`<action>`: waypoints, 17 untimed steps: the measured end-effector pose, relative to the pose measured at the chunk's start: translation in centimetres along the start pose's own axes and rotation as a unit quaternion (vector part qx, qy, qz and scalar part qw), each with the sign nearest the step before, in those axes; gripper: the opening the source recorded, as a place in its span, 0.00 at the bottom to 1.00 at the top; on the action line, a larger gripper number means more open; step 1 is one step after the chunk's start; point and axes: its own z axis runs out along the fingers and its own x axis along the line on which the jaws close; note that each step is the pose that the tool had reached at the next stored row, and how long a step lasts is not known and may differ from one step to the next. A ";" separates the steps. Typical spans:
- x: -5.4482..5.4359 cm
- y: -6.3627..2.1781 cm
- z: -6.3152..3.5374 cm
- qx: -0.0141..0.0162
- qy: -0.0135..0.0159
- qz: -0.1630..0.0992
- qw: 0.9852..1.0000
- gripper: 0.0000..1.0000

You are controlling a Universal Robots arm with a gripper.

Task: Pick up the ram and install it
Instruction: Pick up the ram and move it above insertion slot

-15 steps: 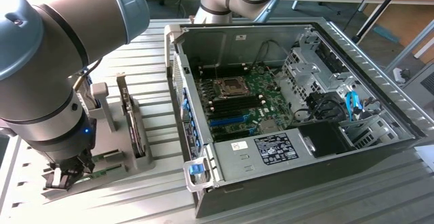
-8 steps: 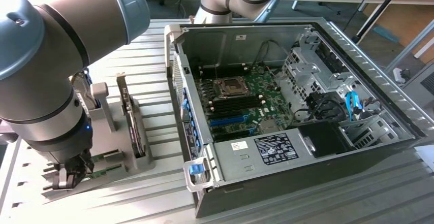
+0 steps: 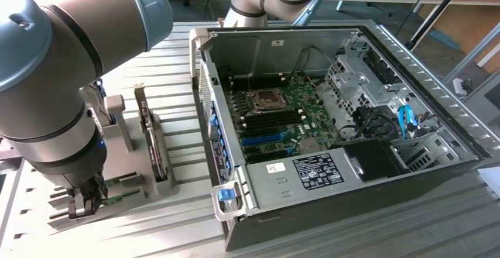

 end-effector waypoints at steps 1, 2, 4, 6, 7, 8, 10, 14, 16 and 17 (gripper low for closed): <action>0.0 0.00 0.00 0.000 0.000 -0.010 1.000 0.11; 0.0 0.00 0.01 0.000 0.001 -0.018 1.000 0.11; 0.0 0.00 0.01 -0.001 0.002 -0.037 0.999 0.11; 0.0 0.00 0.01 -0.001 0.002 -0.055 0.998 0.11; 0.0 0.00 0.01 -0.001 0.002 -0.055 0.998 0.11; 0.0 0.00 0.01 -0.001 0.002 -0.055 0.998 0.11; 0.0 0.00 0.01 -0.001 0.002 -0.055 0.998 0.11; 0.0 0.00 0.01 -0.001 0.002 -0.055 0.998 0.23; 0.0 0.00 0.01 -0.001 0.002 -0.055 0.998 0.36; 0.0 0.00 0.01 -0.001 0.002 -0.055 0.998 0.36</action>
